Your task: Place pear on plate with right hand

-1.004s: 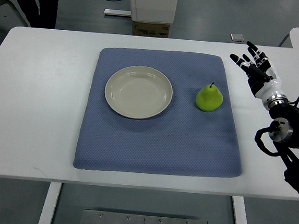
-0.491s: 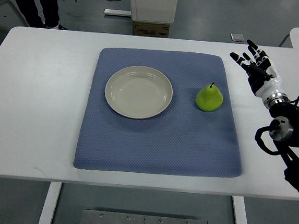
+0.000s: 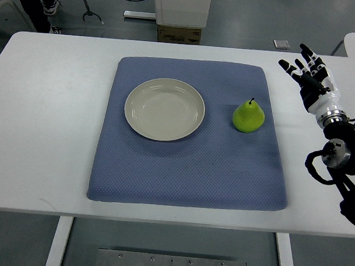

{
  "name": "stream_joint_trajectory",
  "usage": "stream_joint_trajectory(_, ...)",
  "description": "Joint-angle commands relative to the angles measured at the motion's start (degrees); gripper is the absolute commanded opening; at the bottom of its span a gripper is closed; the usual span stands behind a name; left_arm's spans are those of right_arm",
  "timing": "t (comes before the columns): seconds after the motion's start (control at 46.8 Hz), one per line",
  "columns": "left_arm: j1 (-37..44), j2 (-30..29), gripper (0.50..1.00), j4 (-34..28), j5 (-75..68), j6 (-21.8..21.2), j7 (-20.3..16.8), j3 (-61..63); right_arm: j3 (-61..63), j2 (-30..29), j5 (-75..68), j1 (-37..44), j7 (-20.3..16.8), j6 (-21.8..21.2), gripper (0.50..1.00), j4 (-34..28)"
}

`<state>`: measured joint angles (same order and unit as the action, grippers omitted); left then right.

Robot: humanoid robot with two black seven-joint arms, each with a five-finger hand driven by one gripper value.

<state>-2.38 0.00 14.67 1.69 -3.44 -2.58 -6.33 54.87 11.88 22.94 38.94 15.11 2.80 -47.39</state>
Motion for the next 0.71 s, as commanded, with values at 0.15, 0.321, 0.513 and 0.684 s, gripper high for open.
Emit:
stream_joint_trajectory(0.15,0.0,0.0,1.000,0.0,0.0,0.0,-0.1,0.0,0.4,-0.3,-2.8,0.2,-0.3,-0.1,1.000,0.1)
stream_joint_trajectory(0.321,0.0,0.0,1.000,0.0,0.0,0.0,0.0,0.0,0.3,-0.3,-6.7,1.2,-0.3,-1.7,1.000,0.1)
stream_joint_trajectory(0.513,0.0,0.0,1.000,0.0,0.0,0.0,-0.1,0.0,0.2,-0.3,-6.9,1.1,0.1,-3.1,1.000,0.1)
stream_joint_trajectory(0.684,0.0,0.0,1.000,0.0,0.0,0.0,-0.1,0.0,0.5,-0.3,-6.9,1.3,0.3,-3.3,1.000,0.1)
